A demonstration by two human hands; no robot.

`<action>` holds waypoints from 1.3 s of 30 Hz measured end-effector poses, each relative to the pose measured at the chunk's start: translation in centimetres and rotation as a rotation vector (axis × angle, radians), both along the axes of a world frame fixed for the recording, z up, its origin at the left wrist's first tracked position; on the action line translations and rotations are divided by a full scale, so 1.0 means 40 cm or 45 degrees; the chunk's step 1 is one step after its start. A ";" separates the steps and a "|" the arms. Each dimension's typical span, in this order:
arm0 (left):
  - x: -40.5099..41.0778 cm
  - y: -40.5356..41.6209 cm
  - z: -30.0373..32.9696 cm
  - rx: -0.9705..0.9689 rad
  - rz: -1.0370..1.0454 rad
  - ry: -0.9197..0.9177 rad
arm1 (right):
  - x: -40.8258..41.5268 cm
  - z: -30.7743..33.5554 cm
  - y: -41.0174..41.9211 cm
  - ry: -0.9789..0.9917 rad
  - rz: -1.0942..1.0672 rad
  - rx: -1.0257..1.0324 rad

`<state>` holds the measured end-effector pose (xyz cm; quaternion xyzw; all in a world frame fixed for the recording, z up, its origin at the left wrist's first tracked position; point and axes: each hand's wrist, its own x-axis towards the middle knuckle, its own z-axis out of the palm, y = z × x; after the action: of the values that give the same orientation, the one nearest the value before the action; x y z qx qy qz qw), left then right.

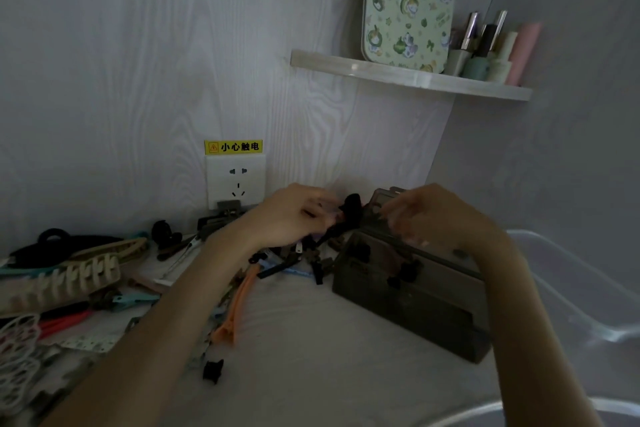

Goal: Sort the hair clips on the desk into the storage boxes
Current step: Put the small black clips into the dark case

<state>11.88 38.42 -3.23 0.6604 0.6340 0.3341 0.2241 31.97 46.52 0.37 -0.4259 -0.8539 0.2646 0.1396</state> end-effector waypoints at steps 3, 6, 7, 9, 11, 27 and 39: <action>-0.046 0.011 -0.034 0.004 0.153 0.178 | -0.065 -0.009 0.013 0.052 0.057 0.145; -0.042 0.024 -0.078 -0.167 -0.026 0.282 | -0.154 -0.044 0.033 -0.189 0.174 0.238; -0.037 0.029 -0.092 -0.214 -0.086 0.348 | -0.181 -0.061 0.041 -0.344 0.197 0.286; -0.031 0.038 -0.112 -0.210 -0.115 0.474 | -0.219 -0.089 0.047 -0.647 0.205 0.427; -0.029 0.038 -0.118 -0.165 -0.062 0.519 | -0.243 -0.100 0.046 -0.811 0.155 0.504; 0.004 0.038 -0.123 0.138 0.132 0.886 | -0.179 -0.066 0.041 0.202 -0.013 0.436; -0.001 0.027 -0.111 0.071 0.087 0.738 | -0.033 -0.066 -0.013 -0.067 0.039 0.505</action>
<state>11.84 39.48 -7.65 0.7125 0.6841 0.1563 0.0038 30.66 46.00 -2.27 -0.3839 -0.8990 0.0820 0.1942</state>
